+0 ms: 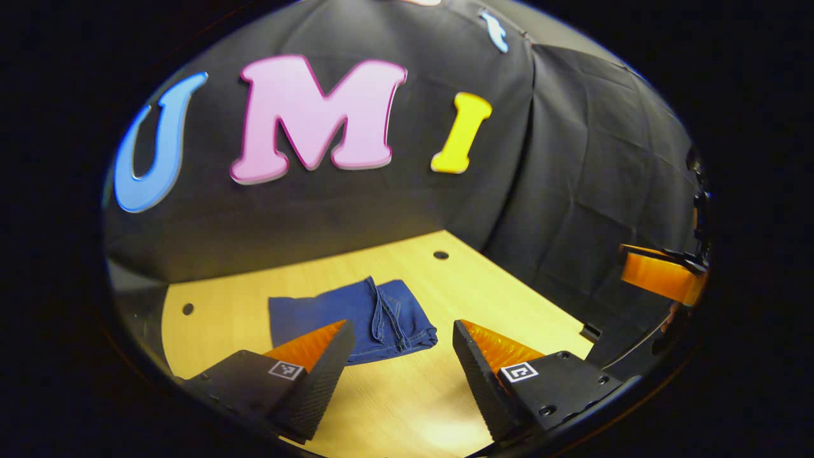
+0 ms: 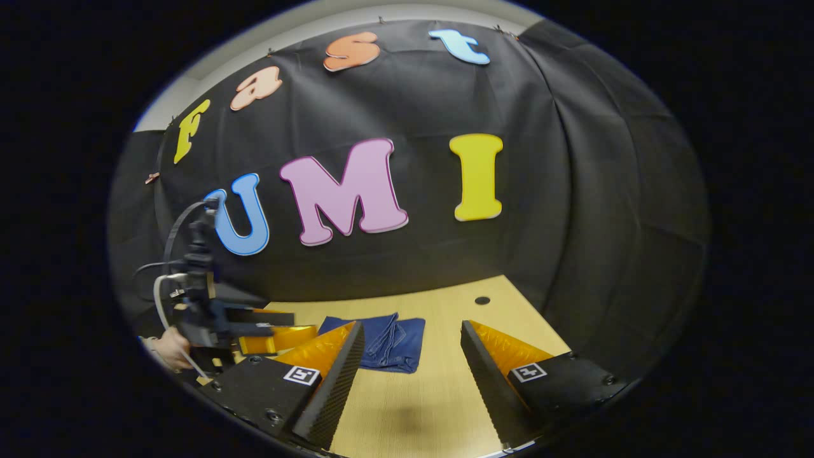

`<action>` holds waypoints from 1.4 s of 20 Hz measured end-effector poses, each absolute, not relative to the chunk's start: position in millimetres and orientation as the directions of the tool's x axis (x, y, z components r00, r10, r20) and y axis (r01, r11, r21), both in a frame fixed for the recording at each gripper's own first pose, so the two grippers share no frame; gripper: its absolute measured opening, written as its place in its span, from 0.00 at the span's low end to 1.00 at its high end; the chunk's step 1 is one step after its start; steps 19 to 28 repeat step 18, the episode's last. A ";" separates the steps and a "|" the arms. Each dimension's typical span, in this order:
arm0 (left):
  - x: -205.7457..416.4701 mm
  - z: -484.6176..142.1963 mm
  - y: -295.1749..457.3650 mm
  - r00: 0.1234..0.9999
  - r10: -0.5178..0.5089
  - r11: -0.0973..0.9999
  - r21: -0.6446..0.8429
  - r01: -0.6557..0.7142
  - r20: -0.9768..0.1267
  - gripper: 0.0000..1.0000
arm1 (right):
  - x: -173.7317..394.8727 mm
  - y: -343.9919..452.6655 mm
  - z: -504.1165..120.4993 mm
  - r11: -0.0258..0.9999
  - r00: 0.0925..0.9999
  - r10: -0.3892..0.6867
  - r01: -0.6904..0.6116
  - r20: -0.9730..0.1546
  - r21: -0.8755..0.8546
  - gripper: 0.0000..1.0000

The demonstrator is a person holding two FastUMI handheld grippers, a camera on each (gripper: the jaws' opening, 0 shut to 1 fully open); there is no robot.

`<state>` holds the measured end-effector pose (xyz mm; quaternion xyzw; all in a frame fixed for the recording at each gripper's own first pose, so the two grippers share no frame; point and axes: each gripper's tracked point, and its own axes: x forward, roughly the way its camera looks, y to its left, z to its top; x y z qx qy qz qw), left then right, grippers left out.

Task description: Grasp the waist and the cuffs of the jeans and fold them to make the two legs overlap; first hold the waist and fold one-third of the jeans toward the cuffs, then hold the cuffs and fold the remaining one-third in the same direction to finish folding.

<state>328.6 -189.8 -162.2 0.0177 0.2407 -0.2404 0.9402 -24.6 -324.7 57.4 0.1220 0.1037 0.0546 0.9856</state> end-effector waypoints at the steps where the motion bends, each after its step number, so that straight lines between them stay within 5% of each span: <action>1: 305.5 -150.1 -179.5 0.791 -0.432 0.893 -0.081 0.443 -0.433 0.96 | -33.7 -323.0 67.9 0.969 0.977 0.114 -0.071 -0.177 0.235 0.93; 6: 210.8 -109.9 -122.3 0.892 -0.326 0.945 -0.093 0.313 -0.312 0.96 | -80.7 -311.6 108.2 0.984 0.997 0.004 0.010 -0.083 0.175 0.94; 12: 152.9 -60.3 -72.7 0.965 -0.187 0.978 -0.125 0.166 -0.182 0.96 | -133.3 -265.1 119.4 0.993 0.999 0.033 -0.031 -0.014 0.111 0.98; 28: 149.4 -45.0 -56.3 0.982 -0.112 0.993 -0.049 0.105 -0.155 0.96 | -142.8 -260.9 143.4 0.992 0.992 0.106 -0.110 0.063 0.066 0.96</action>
